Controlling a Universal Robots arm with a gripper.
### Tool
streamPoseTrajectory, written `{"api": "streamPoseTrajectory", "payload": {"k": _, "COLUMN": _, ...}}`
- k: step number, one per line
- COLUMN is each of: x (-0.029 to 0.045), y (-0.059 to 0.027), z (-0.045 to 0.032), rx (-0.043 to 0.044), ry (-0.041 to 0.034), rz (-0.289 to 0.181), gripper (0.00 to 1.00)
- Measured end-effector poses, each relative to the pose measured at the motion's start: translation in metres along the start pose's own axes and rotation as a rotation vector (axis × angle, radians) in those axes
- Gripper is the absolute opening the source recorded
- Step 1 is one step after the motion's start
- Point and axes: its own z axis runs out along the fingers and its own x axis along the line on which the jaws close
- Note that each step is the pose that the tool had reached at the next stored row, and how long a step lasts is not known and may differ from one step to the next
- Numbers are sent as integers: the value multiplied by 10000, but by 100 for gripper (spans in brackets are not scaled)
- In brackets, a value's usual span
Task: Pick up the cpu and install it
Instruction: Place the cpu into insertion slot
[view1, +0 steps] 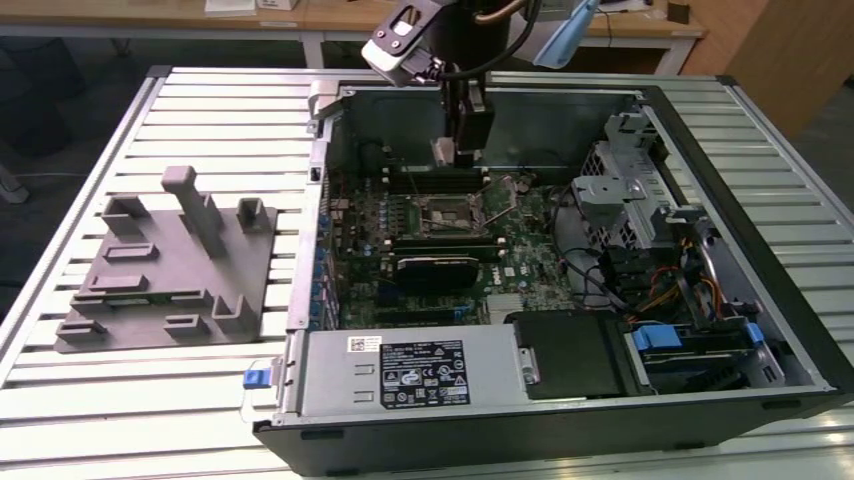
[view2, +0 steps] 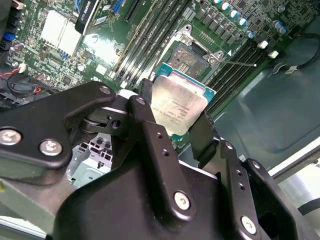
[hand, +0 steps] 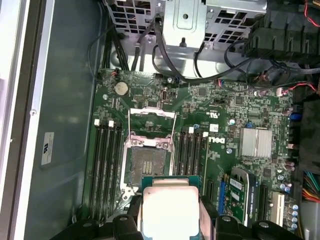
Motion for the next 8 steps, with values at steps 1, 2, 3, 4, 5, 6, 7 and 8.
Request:
{"api": "streamPoseTrajectory", "payload": {"k": 1, "x": 0, "y": 0, "z": 4, "rx": 1, "ry": -2, "rz": 0, "gripper": 54}}
{"api": "streamPoseTrajectory", "payload": {"k": 2, "x": 1, "y": 0, "z": 9, "rx": 0, "ry": 0, "rz": 0, "gripper": 54}}
{"api": "streamPoseTrajectory", "payload": {"k": 3, "x": 1, "y": -1, "z": 14, "rx": 0, "ry": 0, "rz": 0, "gripper": 54}}
{"api": "streamPoseTrajectory", "payload": {"k": 4, "x": 1, "y": -1, "z": 18, "rx": 0, "ry": 0, "rz": 0, "gripper": 54}}
{"api": "streamPoseTrajectory", "payload": {"k": 5, "x": 1, "y": -1, "z": 21, "rx": 0, "ry": -1, "rz": 0, "gripper": 54}}
{"api": "streamPoseTrajectory", "payload": {"k": 6, "x": 1, "y": -1, "z": 25, "rx": 0, "ry": 0, "rz": 0, "gripper": 54}}
{"api": "streamPoseTrajectory", "payload": {"k": 7, "x": 1, "y": -1, "z": 29, "rx": 0, "ry": 0, "rz": 0, "gripper": 54}}
{"api": "streamPoseTrajectory", "payload": {"k": 8, "x": 1, "y": -2, "z": 32, "rx": 0, "ry": 0, "rz": -1, "gripper": 54}}
